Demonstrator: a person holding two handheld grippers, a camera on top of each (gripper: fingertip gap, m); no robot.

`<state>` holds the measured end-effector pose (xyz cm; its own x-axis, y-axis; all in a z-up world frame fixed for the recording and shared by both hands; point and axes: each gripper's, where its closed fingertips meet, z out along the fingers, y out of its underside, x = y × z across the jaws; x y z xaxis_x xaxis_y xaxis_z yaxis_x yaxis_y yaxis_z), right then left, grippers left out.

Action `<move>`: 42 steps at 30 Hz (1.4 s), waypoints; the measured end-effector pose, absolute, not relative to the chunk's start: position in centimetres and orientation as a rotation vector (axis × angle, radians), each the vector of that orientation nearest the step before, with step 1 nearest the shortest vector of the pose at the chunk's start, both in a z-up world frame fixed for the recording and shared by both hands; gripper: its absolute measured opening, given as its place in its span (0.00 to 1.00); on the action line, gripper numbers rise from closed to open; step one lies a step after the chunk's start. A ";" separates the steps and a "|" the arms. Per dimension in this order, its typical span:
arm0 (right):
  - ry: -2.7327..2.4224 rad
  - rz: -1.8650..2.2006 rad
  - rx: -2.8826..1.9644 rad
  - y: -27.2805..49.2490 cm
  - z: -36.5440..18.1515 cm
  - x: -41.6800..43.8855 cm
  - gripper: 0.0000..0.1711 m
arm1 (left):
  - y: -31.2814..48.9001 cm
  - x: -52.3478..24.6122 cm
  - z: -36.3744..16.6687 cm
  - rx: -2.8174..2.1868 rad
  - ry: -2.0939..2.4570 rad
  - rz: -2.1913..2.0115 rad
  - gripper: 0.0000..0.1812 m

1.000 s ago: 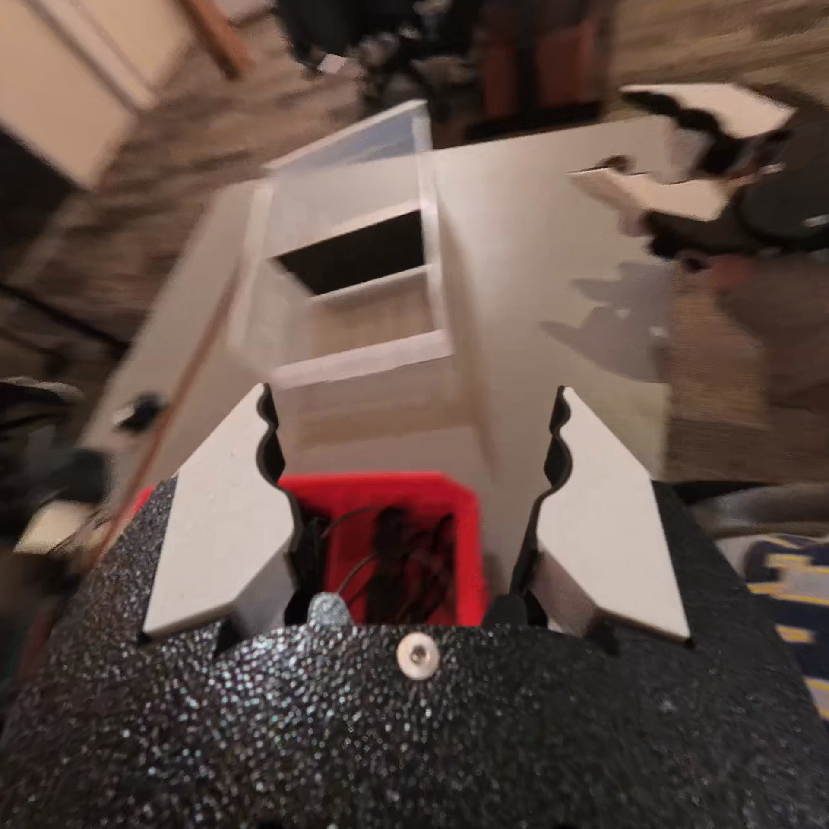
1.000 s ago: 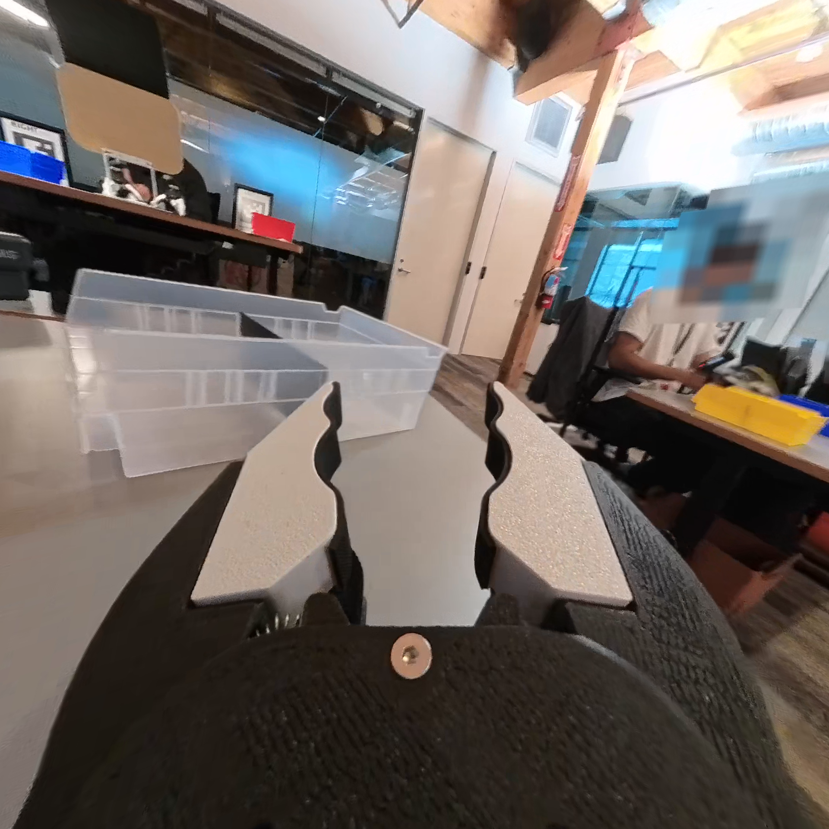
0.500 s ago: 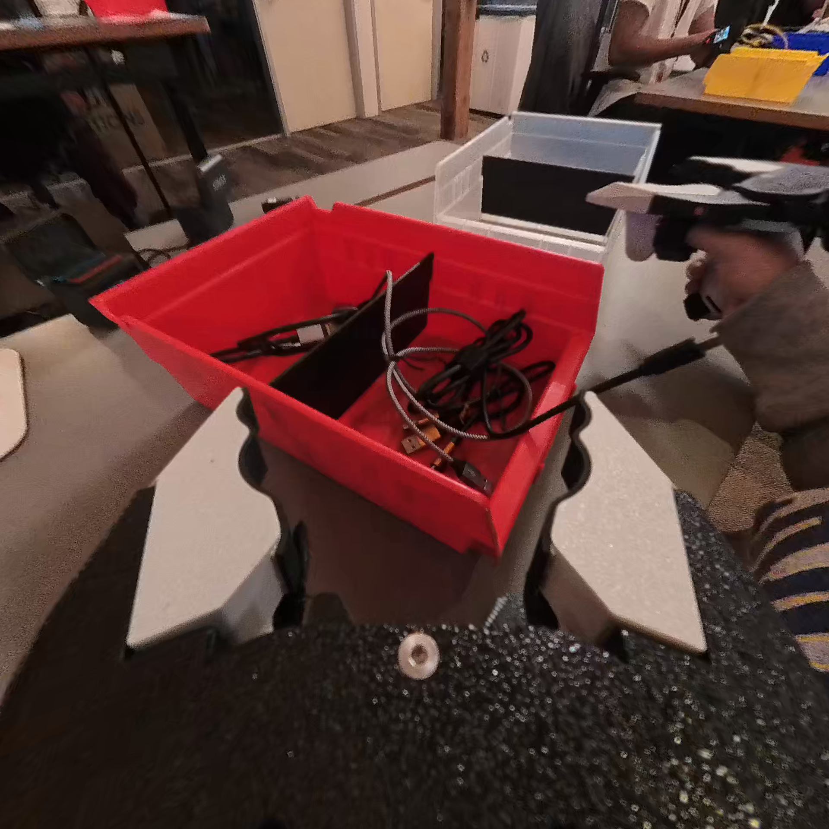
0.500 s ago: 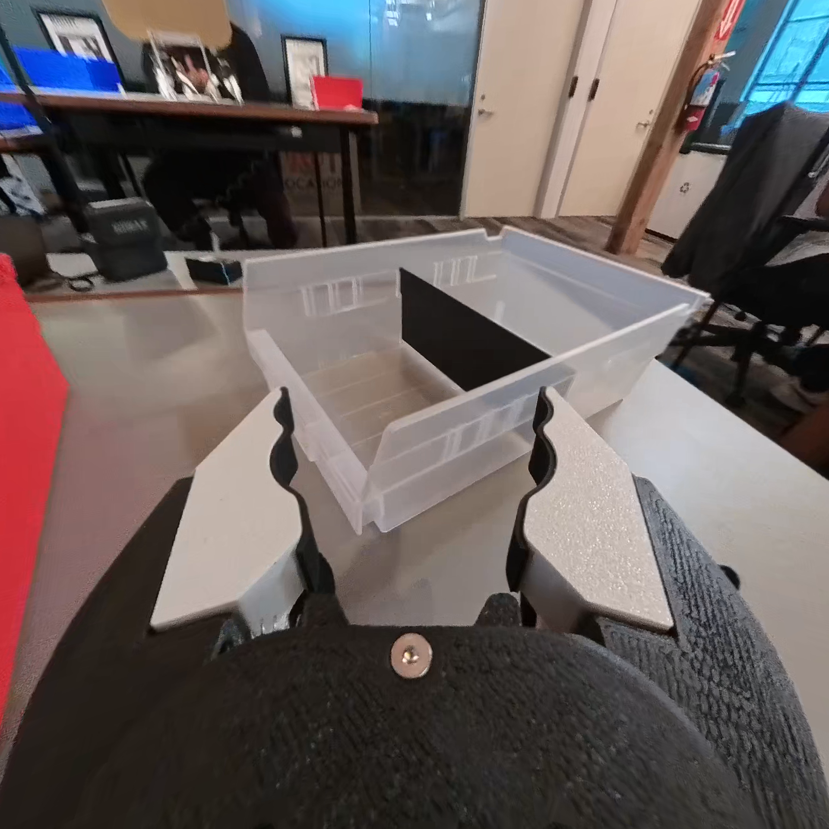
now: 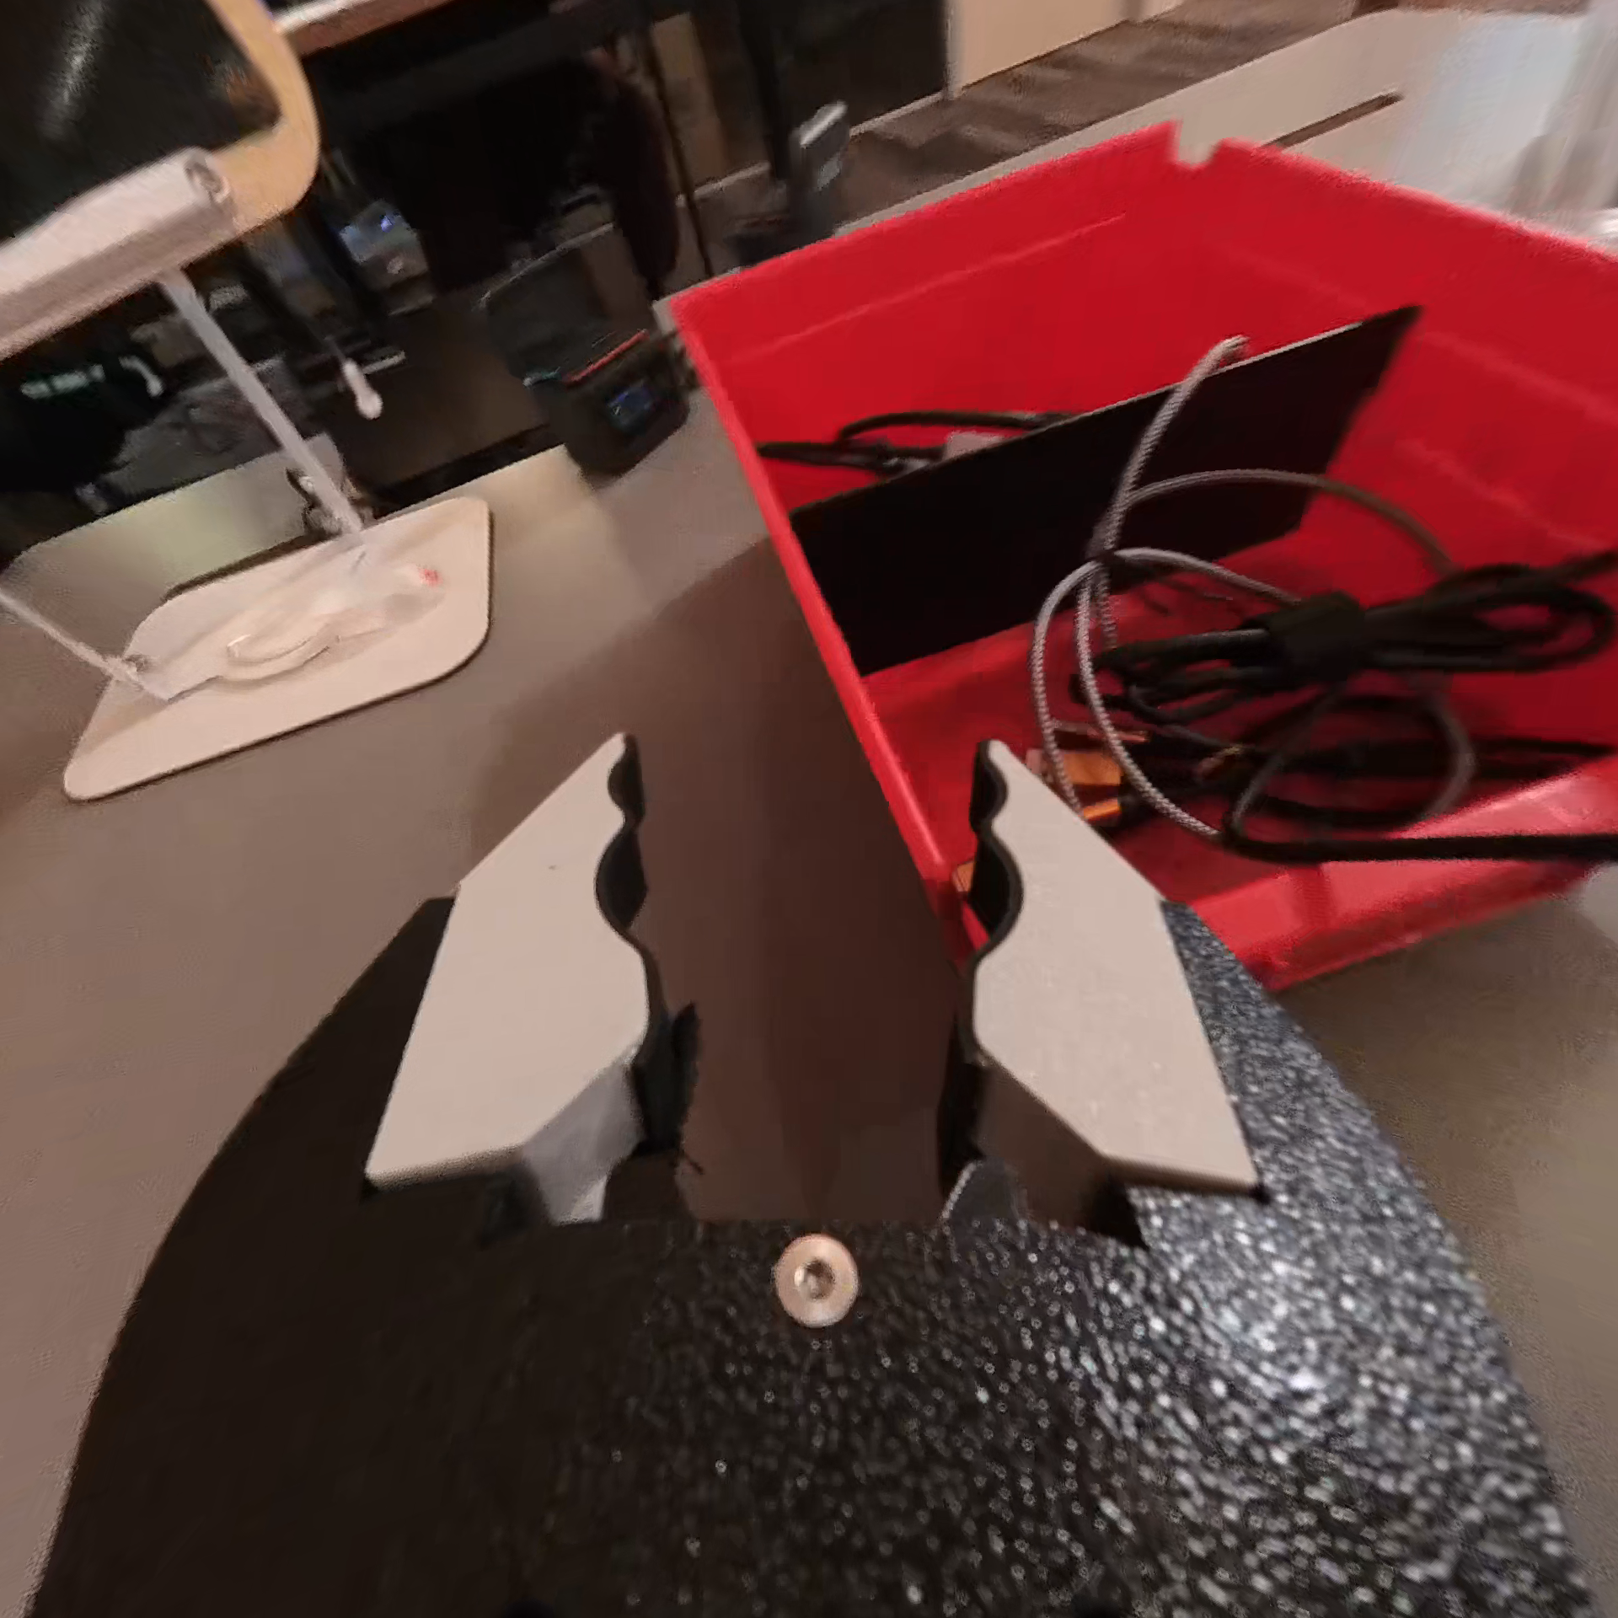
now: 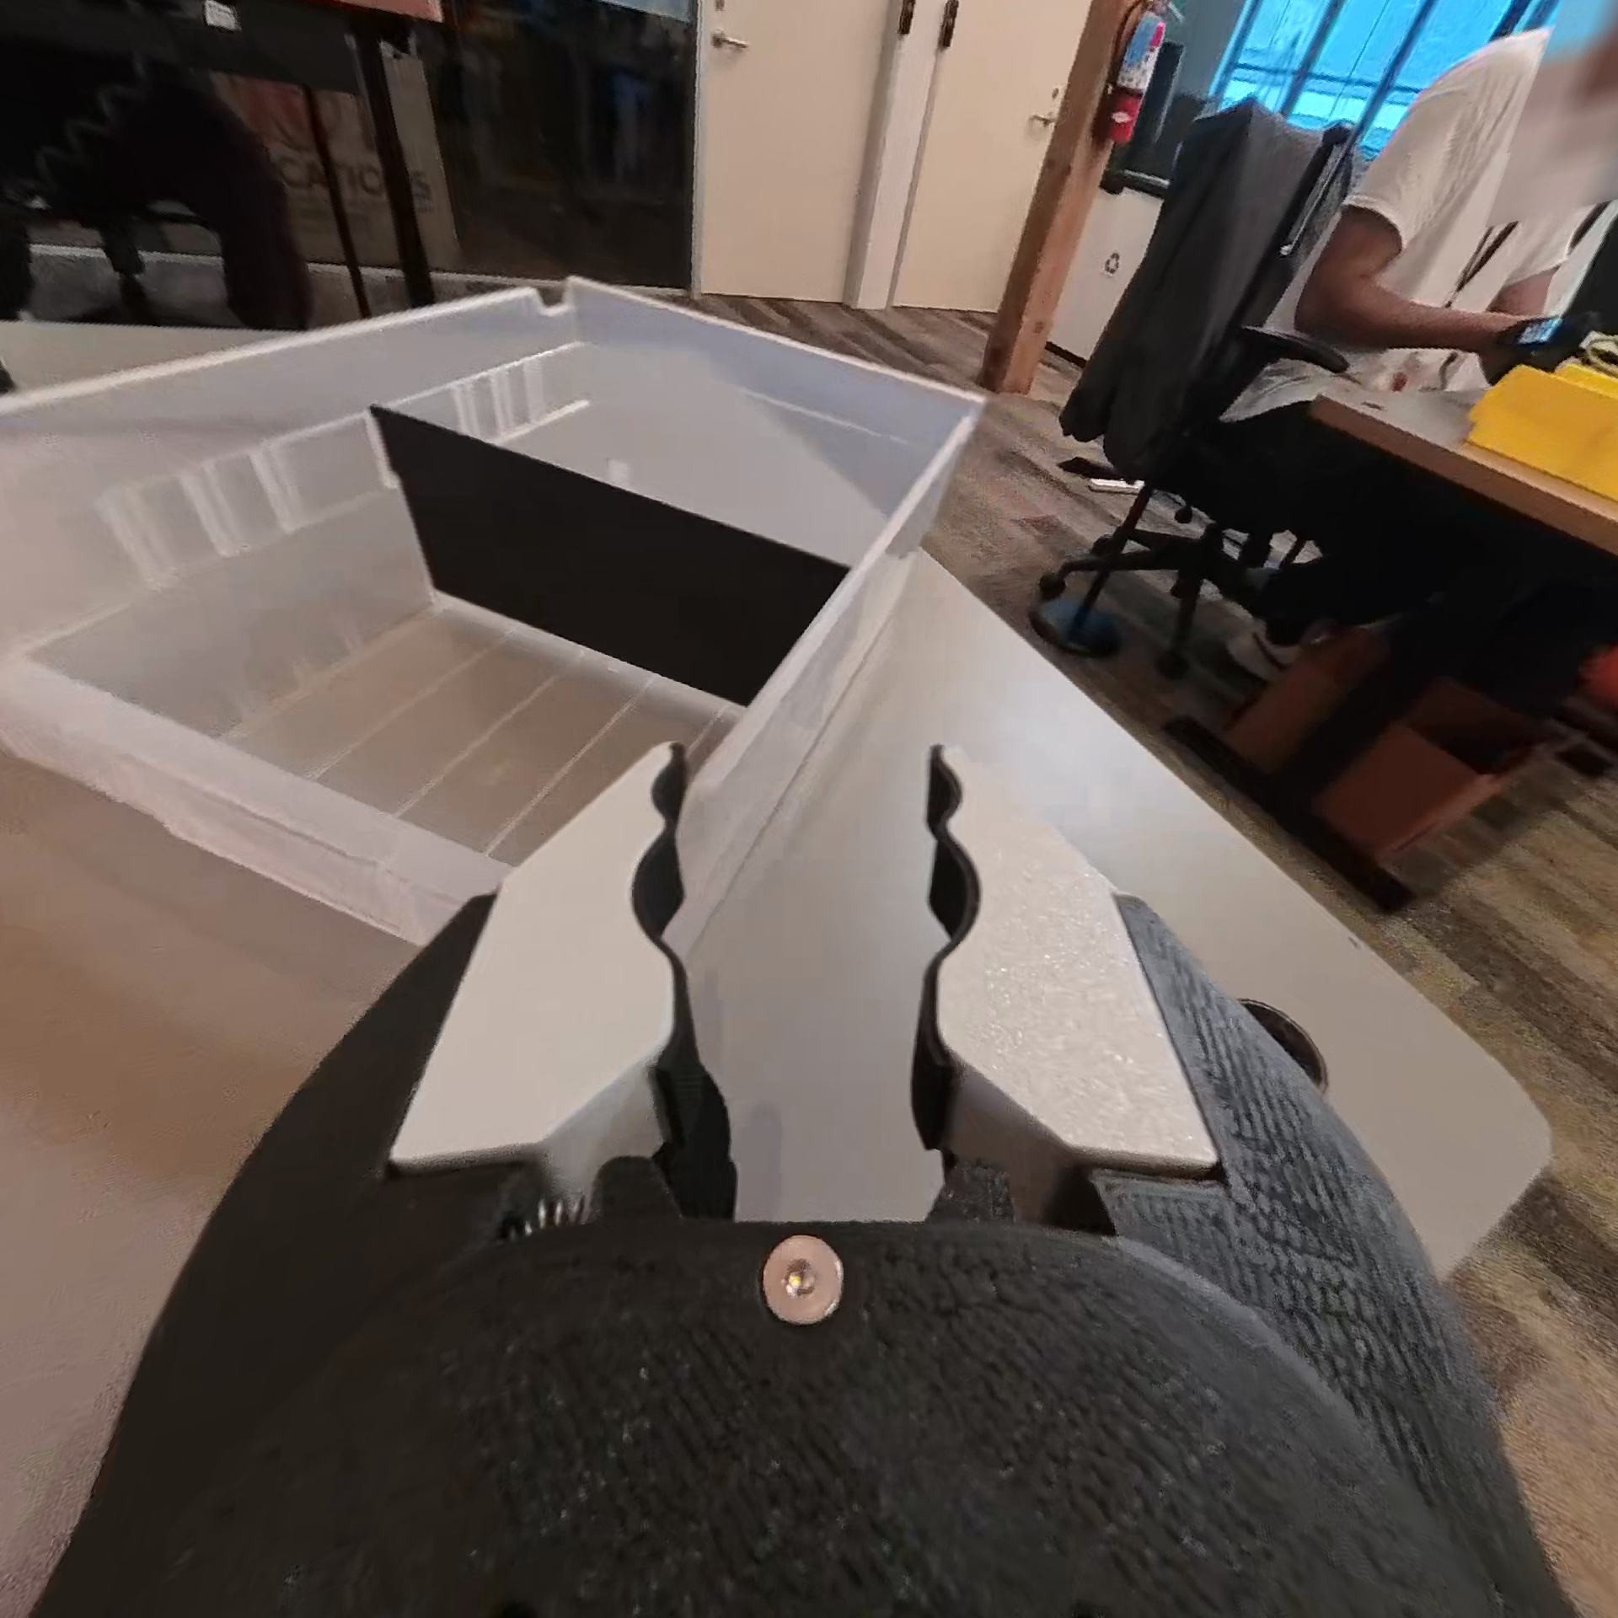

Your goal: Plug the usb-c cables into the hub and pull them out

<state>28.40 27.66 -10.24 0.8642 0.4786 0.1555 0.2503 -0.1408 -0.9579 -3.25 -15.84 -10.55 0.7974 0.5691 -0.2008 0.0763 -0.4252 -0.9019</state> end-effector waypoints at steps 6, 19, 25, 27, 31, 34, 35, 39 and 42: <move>-0.588 0.301 -1.801 29.1 -11.5 29.4 0.05 | -14.7 -4.1 -13.1 -1.996 -0.511 0.245 0.15; -0.970 0.301 -1.712 28.4 -11.6 32.5 0.05 | -24.1 -8.0 -13.0 -1.940 -0.753 0.459 0.02; -1.023 0.364 -1.735 28.3 -11.7 34.3 0.05 | -30.7 -9.5 -12.9 -1.900 -0.907 0.590 0.02; -1.033 0.382 -1.743 28.2 -11.7 34.7 0.05 | -32.6 -9.9 -12.9 -1.890 -0.940 0.617 0.02; -1.023 0.412 -1.747 28.2 -11.6 35.2 0.04 | -36.2 -10.6 -12.9 -1.901 -0.975 0.688 0.02; -1.018 0.414 -1.746 28.1 -11.6 35.3 0.04 | -38.0 -11.0 -12.9 -1.924 -0.961 0.721 0.02; -1.018 0.413 -1.746 28.1 -11.6 35.3 0.04 | -38.4 -11.1 -12.9 -1.925 -0.960 0.721 0.02; -1.012 0.400 -1.750 28.1 -11.6 35.3 0.04 | -39.1 -11.6 -12.9 -1.922 -0.953 0.707 0.02; -1.013 0.392 -1.754 28.0 -11.6 35.3 0.04 | -39.3 -12.0 -12.9 -1.937 -0.926 0.703 0.03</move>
